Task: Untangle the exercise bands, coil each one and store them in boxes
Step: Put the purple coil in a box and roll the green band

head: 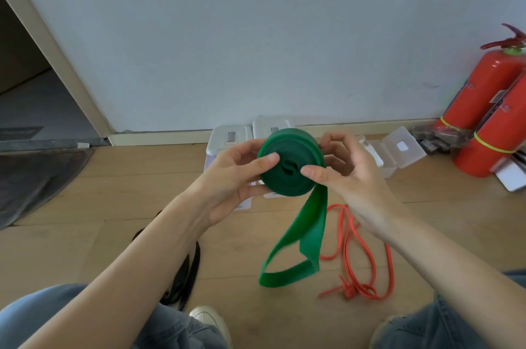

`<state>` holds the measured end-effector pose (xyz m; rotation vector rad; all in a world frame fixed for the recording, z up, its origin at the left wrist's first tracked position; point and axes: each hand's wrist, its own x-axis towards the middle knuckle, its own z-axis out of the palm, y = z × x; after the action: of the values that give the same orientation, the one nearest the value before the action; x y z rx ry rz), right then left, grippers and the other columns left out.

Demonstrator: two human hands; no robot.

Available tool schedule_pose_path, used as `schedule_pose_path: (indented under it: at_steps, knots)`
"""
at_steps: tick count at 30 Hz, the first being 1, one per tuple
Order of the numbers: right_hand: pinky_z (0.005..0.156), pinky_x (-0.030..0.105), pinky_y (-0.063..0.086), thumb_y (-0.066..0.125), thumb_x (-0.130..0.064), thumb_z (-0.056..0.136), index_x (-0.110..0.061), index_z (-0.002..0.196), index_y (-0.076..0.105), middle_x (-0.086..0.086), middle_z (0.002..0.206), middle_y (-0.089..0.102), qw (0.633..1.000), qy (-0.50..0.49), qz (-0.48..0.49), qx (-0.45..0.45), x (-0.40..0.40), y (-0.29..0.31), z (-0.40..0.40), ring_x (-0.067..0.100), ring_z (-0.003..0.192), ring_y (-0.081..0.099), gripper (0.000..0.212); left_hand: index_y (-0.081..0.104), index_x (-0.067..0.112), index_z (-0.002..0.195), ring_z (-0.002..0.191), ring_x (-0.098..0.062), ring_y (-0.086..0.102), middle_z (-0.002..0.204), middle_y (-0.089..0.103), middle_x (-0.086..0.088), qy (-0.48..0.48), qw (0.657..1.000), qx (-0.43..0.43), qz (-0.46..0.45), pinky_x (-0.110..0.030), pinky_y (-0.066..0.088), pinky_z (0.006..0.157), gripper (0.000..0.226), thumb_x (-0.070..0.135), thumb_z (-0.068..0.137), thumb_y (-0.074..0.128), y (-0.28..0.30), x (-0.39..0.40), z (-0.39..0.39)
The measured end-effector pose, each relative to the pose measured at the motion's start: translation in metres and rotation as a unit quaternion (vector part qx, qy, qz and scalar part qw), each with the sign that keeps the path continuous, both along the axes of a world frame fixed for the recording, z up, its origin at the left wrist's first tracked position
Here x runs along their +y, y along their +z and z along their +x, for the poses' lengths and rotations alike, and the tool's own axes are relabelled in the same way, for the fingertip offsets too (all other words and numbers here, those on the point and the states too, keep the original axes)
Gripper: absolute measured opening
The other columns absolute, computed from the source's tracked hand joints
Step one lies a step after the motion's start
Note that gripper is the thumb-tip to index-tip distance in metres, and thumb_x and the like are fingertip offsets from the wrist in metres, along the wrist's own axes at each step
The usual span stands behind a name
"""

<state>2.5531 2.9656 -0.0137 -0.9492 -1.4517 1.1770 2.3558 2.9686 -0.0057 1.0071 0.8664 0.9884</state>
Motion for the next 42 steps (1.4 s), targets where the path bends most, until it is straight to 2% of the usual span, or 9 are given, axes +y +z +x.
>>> schedule_pose_path:
  at_steps: [6,9,16,19,22,24,31,36,42]
  knots:
    - [0.082,0.024,0.050,0.074,-0.046,0.057,-0.031,0.090,0.064,-0.008,0.086,0.070,0.981,0.015,0.068,-0.183,0.000,0.007,0.007,0.008,0.087,0.065,0.038,0.064,0.026,0.107,0.086,-0.014,0.070,0.103,0.069,0.008,-0.065,0.968,0.213,0.119,-0.020,0.056,0.074,0.035,0.014,0.075,0.073,0.003,0.000,0.004]
    - [0.086,0.027,0.051,0.073,-0.046,0.060,-0.031,0.098,0.062,-0.006,0.093,0.071,0.984,0.037,0.052,-0.168,-0.001,0.005,0.006,0.009,0.092,0.065,0.042,0.068,0.022,0.100,0.081,-0.009,0.069,0.088,0.071,0.010,-0.055,0.974,0.198,0.099,-0.022,0.056,0.070,0.031,0.016,0.071,0.075,0.002,-0.003,0.005]
    - [0.078,0.017,0.052,0.075,-0.032,0.061,-0.016,0.106,0.052,-0.003,0.099,0.068,0.995,-0.004,0.014,-0.098,0.000,0.005,0.002,0.004,0.088,0.066,0.053,0.068,0.016,0.100,0.088,-0.015,0.069,0.111,0.064,-0.005,0.023,0.998,0.048,0.022,-0.034,0.058,0.071,0.037,0.025,0.064,0.071,0.003,0.003,-0.005]
    - [0.076,0.017,0.053,0.078,-0.016,0.069,-0.013,0.101,0.054,-0.005,0.092,0.070,0.989,0.006,0.026,-0.147,0.002,0.008,0.008,0.006,0.083,0.068,0.041,0.065,0.020,0.108,0.097,-0.015,0.066,0.115,0.064,0.001,-0.008,0.984,0.163,0.067,-0.033,0.054,0.084,0.034,0.022,0.075,0.071,0.002,0.005,-0.007]
    - [0.080,0.017,0.051,0.082,-0.016,0.066,-0.023,0.095,0.054,-0.012,0.091,0.068,0.957,0.027,0.068,-0.282,0.003,0.009,0.012,0.003,0.088,0.066,0.041,0.061,0.026,0.111,0.092,-0.010,0.068,0.109,0.066,0.010,-0.078,0.954,0.265,0.117,-0.019,0.054,0.078,0.039,0.017,0.075,0.075,0.001,0.002,-0.004]
    - [0.082,0.020,0.052,0.084,-0.017,0.063,-0.029,0.093,0.054,-0.014,0.090,0.068,0.948,0.037,0.072,-0.306,0.001,0.004,0.010,0.001,0.087,0.065,0.044,0.063,0.022,0.105,0.087,-0.017,0.070,0.102,0.068,0.007,-0.079,0.948,0.285,0.114,-0.027,0.057,0.077,0.034,0.018,0.074,0.076,-0.005,-0.001,0.003]
    - [0.076,0.020,0.053,0.079,-0.034,0.053,-0.027,0.093,0.049,-0.007,0.100,0.066,0.998,-0.002,-0.012,-0.054,0.004,0.006,0.014,0.009,0.089,0.068,0.051,0.061,0.013,0.091,0.077,-0.015,0.069,0.095,0.067,-0.002,0.017,0.999,0.040,0.022,-0.032,0.057,0.063,0.026,0.024,0.068,0.069,0.001,0.003,-0.006]
    - [0.079,0.032,0.056,0.079,-0.025,0.062,-0.017,0.092,0.052,0.005,0.094,0.070,0.998,-0.001,-0.020,-0.054,0.002,0.001,0.008,0.024,0.087,0.068,0.041,0.060,0.010,0.096,0.082,-0.025,0.069,0.094,0.070,-0.006,0.013,0.999,-0.039,-0.029,-0.034,0.057,0.064,0.029,0.023,0.070,0.066,-0.005,0.003,-0.005]
    - [0.087,0.022,0.051,0.077,-0.009,0.072,-0.031,0.091,0.058,-0.007,0.093,0.069,0.962,0.042,0.072,-0.261,0.002,0.011,0.018,0.009,0.091,0.065,0.034,0.058,0.034,0.116,0.100,-0.009,0.066,0.117,0.063,0.012,-0.085,0.972,0.202,0.082,-0.024,0.053,0.081,0.044,0.016,0.079,0.072,-0.015,0.001,-0.009]
